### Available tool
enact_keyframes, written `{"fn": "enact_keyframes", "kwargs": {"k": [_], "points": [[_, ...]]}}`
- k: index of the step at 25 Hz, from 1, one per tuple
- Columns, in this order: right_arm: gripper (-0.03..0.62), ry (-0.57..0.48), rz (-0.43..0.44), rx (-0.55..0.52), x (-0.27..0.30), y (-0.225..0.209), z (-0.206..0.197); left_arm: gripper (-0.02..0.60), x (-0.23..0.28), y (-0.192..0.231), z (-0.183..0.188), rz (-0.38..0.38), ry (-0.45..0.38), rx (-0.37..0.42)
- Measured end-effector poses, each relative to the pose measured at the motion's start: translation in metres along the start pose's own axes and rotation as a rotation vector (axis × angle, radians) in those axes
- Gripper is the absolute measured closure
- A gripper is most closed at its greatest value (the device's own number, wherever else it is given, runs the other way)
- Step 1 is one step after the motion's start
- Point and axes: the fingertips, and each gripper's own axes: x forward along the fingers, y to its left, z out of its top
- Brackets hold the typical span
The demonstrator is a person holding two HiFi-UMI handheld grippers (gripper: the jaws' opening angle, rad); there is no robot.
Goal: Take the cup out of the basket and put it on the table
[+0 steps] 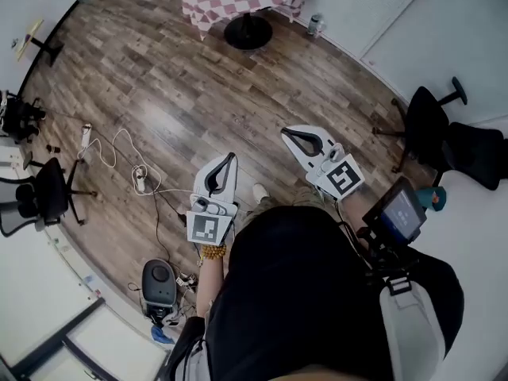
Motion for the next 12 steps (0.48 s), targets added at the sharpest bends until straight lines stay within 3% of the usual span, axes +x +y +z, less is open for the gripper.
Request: {"fn": "enact_keyframes", "kwargs": {"k": [6,12], "points": [[0.582,0.041,0.022,0.032,0.031,-0.007,0.004,0.575,0.011,0.024,-0.003,0.008,0.013,0.001],[0.581,-0.040,0.090,-0.008,0.059,-0.037,0.020,0.575,0.040,0.037,-0.006,0.047,0.022,0.013]]}}
